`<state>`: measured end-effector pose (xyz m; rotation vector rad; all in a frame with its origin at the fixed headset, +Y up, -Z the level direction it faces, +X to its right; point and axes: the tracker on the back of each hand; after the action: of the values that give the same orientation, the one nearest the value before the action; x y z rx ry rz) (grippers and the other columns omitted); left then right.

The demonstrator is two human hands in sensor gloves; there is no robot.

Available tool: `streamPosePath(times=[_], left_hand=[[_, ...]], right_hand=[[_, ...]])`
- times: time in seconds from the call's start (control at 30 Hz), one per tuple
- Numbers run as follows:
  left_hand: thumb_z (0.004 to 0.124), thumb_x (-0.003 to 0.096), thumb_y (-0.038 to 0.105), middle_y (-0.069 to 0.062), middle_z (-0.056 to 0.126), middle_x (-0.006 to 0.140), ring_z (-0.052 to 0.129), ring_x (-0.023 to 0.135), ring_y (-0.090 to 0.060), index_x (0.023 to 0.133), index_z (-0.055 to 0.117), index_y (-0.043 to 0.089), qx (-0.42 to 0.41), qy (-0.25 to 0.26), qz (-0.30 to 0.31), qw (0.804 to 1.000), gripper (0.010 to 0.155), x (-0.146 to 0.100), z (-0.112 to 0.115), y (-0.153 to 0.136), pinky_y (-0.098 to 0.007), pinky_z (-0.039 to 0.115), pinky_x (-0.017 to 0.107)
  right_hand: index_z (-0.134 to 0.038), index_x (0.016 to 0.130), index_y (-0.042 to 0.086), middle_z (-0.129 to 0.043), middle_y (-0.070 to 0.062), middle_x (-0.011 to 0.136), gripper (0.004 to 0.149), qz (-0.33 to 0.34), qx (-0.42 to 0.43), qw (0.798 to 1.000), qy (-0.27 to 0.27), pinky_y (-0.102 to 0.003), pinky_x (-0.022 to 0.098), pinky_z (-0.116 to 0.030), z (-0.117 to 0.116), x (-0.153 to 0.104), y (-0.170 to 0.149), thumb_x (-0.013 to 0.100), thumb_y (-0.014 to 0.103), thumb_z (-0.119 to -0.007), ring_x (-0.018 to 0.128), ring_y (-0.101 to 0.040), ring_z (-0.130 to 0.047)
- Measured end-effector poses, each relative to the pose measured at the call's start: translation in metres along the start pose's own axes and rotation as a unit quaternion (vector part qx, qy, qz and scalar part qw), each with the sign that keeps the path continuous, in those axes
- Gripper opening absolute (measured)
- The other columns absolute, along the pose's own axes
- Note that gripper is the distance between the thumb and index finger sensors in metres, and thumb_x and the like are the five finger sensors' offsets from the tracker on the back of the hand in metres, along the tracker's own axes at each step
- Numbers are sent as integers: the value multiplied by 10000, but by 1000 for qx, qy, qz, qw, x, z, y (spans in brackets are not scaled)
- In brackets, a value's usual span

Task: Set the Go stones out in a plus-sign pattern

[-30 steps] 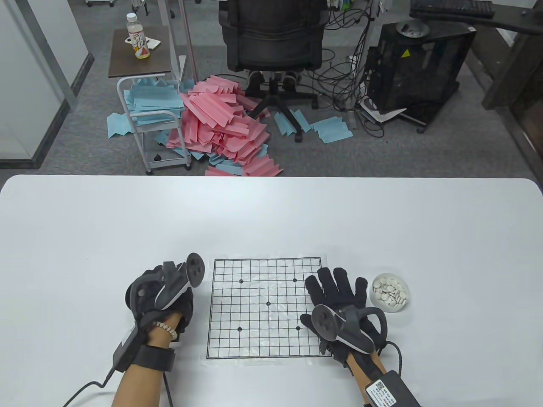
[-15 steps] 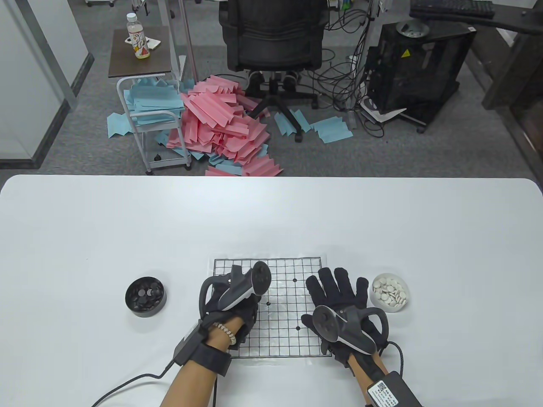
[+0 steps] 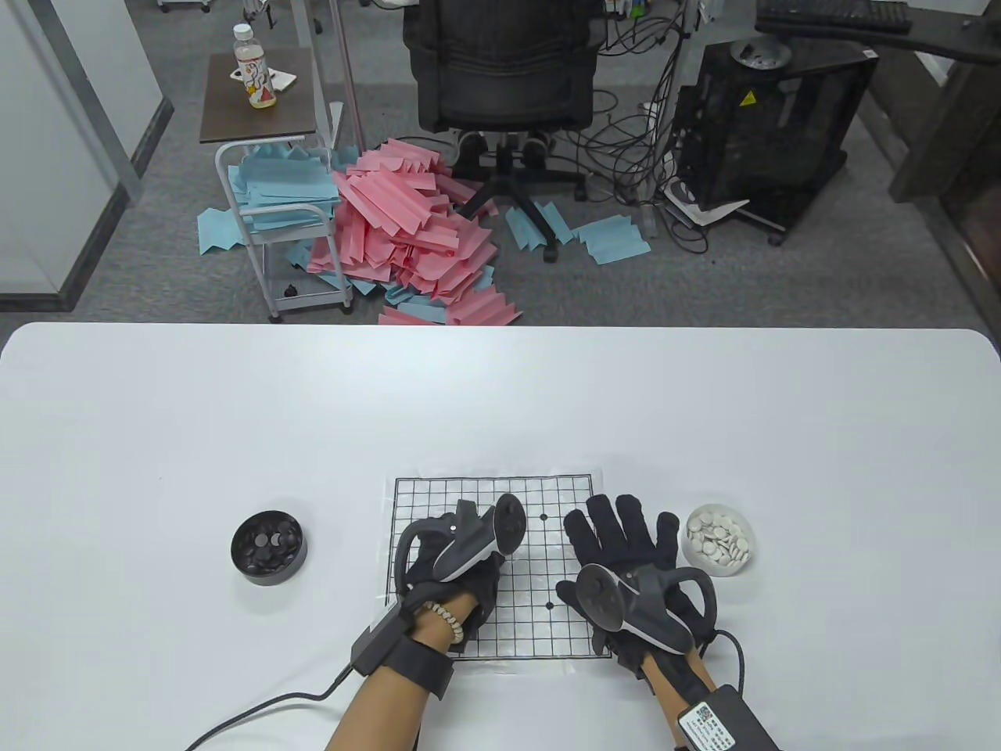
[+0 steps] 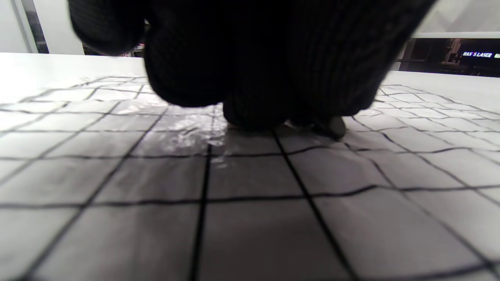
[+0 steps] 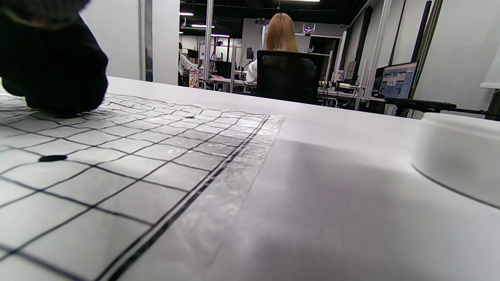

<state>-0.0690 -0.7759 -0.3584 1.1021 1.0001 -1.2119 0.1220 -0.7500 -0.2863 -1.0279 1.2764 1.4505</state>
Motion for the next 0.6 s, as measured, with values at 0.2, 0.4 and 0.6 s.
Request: streamPosePath(times=[0.2,0.4,0.6], left_hand=[[882,360,404,-1,1050,705,994,566,-269,784,922,289,-21,22,-10,999,441,-8,-24,-25,-586,701,577],[887,361,404,1,1042,722,993,579,-269,791,916,292,-13,47,-61,997,445,-20,-57,-79,-582,700,581],[895,369,394,1,1015,786,977,634,-271,834,884,300,27,32,-154,987,475,-31,-68,-145,-582,682,606]], right_hand=[[-368,1096,380,-312,-5,1206,840,-2,0,1000,2,-742,746,-285,0,-1,-1,388,650,-731,1152,-397,-327],[-369,1096,380,-312,-3,1206,836,-4,-1,1000,4,-741,746,-286,0,-1,-1,391,648,-730,1151,-399,-327],[-369,1096,380,-310,-9,1206,832,-3,-4,1000,5,-742,745,-286,-1,0,1,394,647,-727,1151,-397,-327]])
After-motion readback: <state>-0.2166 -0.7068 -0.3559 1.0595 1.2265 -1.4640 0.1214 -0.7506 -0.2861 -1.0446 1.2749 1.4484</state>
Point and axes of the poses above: the tracker on the back of each hand, its own y axis roughly to the thumb side, its own x axis roughly from the wrist to the fingertips, z = x × y
